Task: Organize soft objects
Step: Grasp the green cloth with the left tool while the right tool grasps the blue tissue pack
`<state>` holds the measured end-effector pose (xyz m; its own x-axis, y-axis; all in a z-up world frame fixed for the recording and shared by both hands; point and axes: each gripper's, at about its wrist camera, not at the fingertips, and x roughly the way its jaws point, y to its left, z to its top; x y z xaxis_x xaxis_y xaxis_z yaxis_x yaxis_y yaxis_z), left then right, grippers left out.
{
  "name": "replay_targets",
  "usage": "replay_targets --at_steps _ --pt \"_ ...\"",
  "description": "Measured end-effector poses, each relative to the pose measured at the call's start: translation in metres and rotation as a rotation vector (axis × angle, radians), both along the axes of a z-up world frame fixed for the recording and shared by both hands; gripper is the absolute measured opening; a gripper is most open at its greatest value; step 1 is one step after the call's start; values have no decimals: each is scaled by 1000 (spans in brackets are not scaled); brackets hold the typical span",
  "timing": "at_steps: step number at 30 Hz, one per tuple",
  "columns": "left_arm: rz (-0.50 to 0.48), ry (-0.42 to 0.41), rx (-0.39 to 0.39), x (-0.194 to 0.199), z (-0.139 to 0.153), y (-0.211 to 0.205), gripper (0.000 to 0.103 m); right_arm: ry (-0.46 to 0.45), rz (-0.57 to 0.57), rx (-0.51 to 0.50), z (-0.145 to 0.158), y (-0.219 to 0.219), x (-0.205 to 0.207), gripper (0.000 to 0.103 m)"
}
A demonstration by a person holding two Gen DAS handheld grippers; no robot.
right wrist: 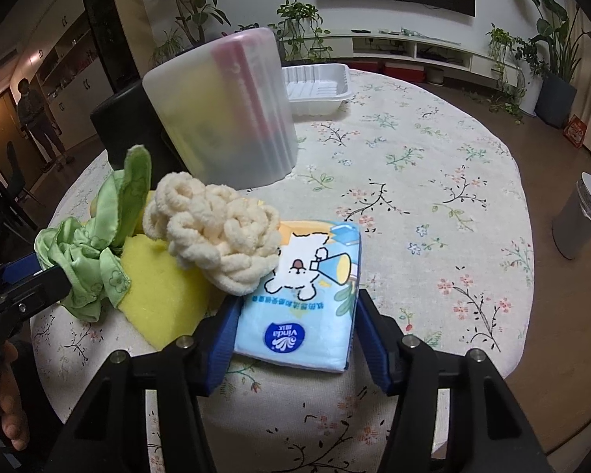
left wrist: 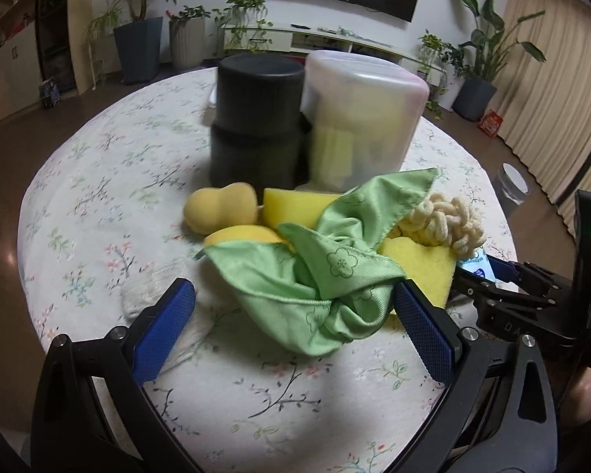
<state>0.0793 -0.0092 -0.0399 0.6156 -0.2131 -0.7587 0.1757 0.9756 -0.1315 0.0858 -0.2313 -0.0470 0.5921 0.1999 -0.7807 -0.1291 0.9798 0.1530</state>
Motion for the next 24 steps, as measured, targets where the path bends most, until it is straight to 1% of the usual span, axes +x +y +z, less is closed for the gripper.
replay_targets --at_steps 3,5,6,7,8,10,12,13,16,21,24 --pt "-25 0 -2 3 -6 -6 100 -2 5 3 0 -1 0 60" --pt "-47 -7 -33 2 -8 -7 78 -6 9 -1 0 0 0 60" --pt "-59 5 -40 3 -10 -9 56 -8 11 -3 -1 1 0 60" --pt "-72 28 -38 4 -14 -11 46 -9 12 -5 -1 1 0 60" --pt "-76 33 -35 4 -15 -13 45 -10 14 -7 -1 1 -1 60" --pt "-87 26 -14 1 -15 -16 36 -11 16 -8 -1 1 -1 60" --pt "-82 20 -1 -2 -15 -17 31 -13 18 -13 -1 2 -1 60" --pt "-78 20 -3 -4 -14 -16 28 -14 20 -15 -1 2 -1 60" --pt "-63 21 -18 -9 -10 -12 24 -22 23 -18 1 2 -2 58" --pt "-48 0 -52 -27 -3 0 22 -48 17 -13 7 0 -8 57" --pt "-30 -9 -77 -36 3 11 22 -56 18 -29 13 1 -13 57"
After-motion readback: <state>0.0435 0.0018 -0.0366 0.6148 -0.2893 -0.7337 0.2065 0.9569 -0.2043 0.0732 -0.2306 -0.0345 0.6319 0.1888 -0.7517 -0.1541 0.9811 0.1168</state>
